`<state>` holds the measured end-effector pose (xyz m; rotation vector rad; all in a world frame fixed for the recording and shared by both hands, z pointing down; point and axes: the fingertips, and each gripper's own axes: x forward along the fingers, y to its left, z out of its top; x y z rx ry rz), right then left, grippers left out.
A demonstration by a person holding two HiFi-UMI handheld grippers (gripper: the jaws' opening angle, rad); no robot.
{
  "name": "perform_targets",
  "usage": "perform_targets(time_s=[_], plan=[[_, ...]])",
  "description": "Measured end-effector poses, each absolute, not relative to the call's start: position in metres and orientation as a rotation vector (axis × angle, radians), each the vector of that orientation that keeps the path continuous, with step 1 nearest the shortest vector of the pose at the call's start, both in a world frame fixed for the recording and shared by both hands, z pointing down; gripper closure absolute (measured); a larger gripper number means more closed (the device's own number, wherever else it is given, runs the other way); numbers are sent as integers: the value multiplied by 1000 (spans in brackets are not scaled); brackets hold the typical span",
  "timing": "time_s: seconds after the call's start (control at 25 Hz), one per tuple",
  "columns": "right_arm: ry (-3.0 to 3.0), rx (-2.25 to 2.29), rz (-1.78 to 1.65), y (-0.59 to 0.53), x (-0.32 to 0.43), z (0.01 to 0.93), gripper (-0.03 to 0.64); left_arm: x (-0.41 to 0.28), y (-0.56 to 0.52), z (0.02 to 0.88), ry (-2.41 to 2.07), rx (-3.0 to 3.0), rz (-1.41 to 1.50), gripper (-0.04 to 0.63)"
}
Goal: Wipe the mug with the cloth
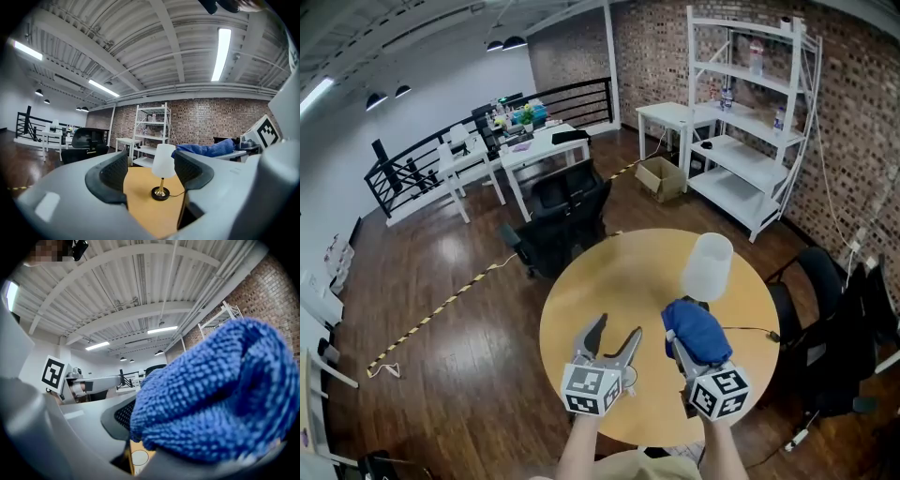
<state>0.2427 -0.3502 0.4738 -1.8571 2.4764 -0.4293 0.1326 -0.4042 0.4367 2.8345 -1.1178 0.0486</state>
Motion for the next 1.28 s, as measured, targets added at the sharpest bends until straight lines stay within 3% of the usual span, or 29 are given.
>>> perform_targets(time_s=[0.56, 0.8, 1.28], plan=[[2379, -2051, -695, -371, 258, 555, 540, 89, -385, 599, -897, 2562, 367, 324], [2355, -2080, -779, -366, 260, 576, 540, 104, -317, 693, -715, 2379, 518, 373], [2438, -2072, -884, -349, 255, 603, 538, 142, -313, 801, -942, 2078, 629, 369]])
